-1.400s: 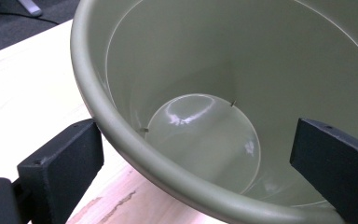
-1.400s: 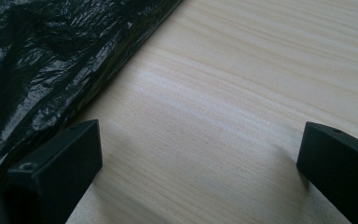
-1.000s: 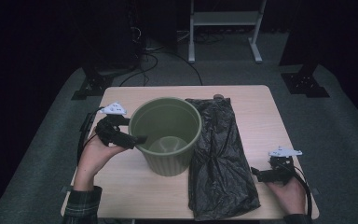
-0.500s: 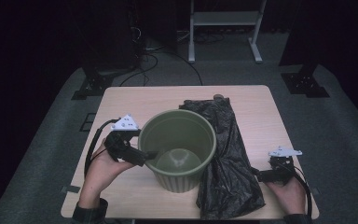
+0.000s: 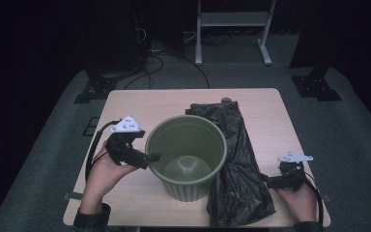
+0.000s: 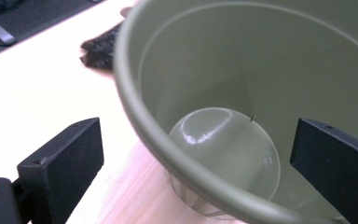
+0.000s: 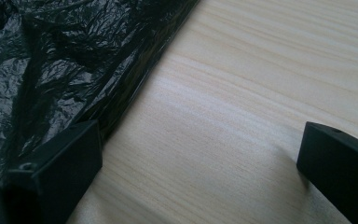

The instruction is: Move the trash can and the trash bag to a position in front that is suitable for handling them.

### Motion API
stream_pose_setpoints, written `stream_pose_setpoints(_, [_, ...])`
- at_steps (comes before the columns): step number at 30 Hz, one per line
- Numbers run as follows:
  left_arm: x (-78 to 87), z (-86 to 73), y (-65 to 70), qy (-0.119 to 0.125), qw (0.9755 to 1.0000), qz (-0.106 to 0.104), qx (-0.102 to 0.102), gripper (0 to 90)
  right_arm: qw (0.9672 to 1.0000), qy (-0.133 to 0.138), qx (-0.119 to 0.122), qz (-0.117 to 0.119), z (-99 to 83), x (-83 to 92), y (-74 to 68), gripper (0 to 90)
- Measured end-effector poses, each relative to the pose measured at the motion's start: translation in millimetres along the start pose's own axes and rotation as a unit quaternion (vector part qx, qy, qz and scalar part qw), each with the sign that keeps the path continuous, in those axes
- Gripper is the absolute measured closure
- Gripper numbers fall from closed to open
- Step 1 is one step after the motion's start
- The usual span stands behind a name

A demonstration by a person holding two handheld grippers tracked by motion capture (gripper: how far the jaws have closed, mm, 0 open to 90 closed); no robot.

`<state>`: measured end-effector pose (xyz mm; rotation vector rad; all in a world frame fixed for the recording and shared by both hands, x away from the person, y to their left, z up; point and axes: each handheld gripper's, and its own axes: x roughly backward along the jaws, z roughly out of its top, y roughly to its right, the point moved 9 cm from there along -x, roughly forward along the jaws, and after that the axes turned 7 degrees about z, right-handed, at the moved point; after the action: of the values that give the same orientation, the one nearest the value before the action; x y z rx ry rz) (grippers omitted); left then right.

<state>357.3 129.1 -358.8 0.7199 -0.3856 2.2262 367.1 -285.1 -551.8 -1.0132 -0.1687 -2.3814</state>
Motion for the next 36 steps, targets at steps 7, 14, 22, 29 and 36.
stream_pose_setpoints(7, [24.6,6.0,-8.8,0.022,0.9997,0.011,0.004,1.5,1.0000,0.000,0.000,0.000,0.0,0.0,0.0,0.0])
stream_pose_setpoints(14, [47.0,-6.2,-17.3,0.034,0.9989,0.028,0.016,1.5,1.0000,0.000,0.000,0.000,0.0,0.0,0.0,0.0])
stream_pose_setpoints(22, [51.2,-28.8,-15.8,0.027,0.9988,0.036,0.021,1.5,1.0000,0.000,0.000,0.000,0.0,0.0,0.0,0.0])
stream_pose_setpoints(29, [33.6,-58.6,-19.7,0.023,0.9984,0.049,0.018,1.5,1.0000,0.001,0.000,0.000,0.0,0.2,0.0,0.0])
stream_pose_setpoints(36, [4.0,-81.7,-10.5,0.019,0.9987,0.045,0.012,1.5,1.0000,0.001,-0.001,-0.001,0.0,0.2,0.0,0.0])
